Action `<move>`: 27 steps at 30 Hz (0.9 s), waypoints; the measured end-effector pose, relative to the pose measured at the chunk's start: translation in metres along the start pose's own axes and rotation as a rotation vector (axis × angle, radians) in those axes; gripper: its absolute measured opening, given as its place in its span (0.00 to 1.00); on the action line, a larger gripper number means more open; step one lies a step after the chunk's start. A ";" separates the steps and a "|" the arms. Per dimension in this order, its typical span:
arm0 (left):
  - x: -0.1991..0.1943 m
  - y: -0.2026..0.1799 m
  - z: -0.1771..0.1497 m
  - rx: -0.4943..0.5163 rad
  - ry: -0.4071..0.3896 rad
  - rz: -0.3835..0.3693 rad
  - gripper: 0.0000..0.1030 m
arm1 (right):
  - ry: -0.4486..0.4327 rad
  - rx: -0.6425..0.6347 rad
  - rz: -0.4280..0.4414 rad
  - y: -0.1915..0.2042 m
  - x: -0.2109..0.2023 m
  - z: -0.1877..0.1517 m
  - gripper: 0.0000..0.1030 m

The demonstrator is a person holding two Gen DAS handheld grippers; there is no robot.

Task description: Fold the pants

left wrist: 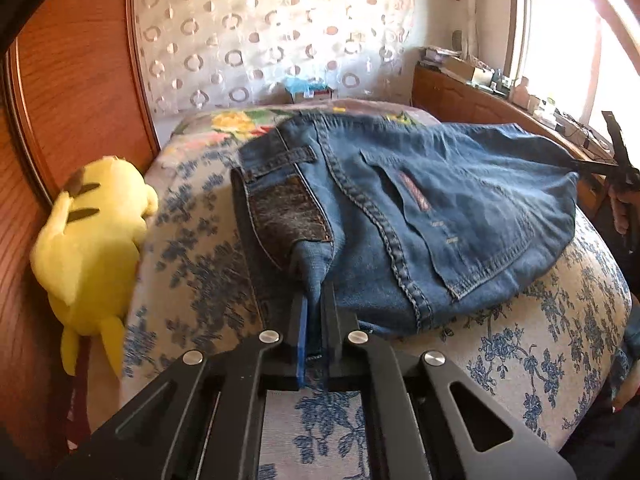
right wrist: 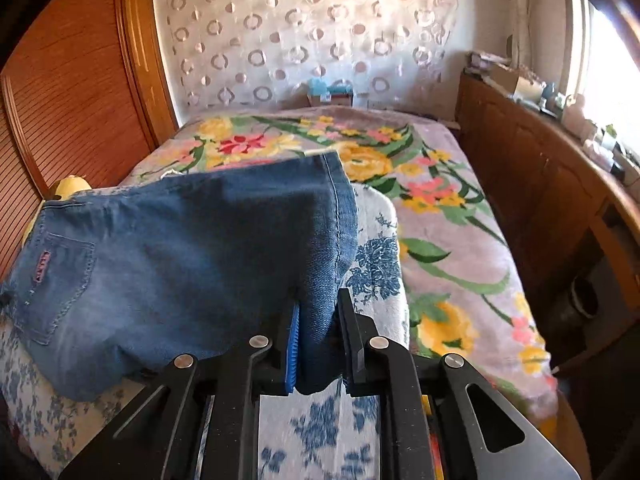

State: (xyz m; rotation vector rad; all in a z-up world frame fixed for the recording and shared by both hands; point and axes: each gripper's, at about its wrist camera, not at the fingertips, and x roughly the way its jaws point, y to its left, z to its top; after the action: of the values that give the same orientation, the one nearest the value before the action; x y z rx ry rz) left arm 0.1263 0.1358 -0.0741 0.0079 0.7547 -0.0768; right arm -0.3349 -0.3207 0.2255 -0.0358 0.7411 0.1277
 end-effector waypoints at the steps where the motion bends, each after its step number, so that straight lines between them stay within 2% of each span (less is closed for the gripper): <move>1: -0.001 0.002 0.002 0.003 -0.005 0.003 0.06 | -0.005 -0.002 -0.003 0.002 -0.007 -0.003 0.15; 8: -0.022 0.019 0.008 0.008 -0.053 0.020 0.06 | -0.029 -0.027 -0.003 0.022 -0.053 -0.038 0.14; 13: -0.045 0.022 -0.002 -0.004 -0.078 0.017 0.06 | -0.033 -0.018 0.025 0.026 -0.086 -0.069 0.13; 18: -0.049 0.020 -0.022 -0.019 -0.049 0.015 0.06 | -0.012 0.009 0.046 0.021 -0.103 -0.103 0.14; 23: -0.046 0.013 -0.037 -0.028 -0.010 0.031 0.06 | 0.023 0.057 0.065 0.014 -0.092 -0.125 0.15; 25: -0.052 0.010 -0.038 -0.026 -0.012 0.049 0.13 | 0.025 0.077 0.063 0.010 -0.091 -0.129 0.15; 27: -0.058 0.005 -0.037 -0.022 -0.025 0.027 0.31 | 0.020 0.092 0.064 0.008 -0.091 -0.129 0.17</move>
State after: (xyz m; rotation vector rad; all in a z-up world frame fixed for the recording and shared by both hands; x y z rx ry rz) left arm 0.0588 0.1465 -0.0615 -0.0041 0.7302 -0.0426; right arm -0.4889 -0.3324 0.1915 0.0744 0.7673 0.1544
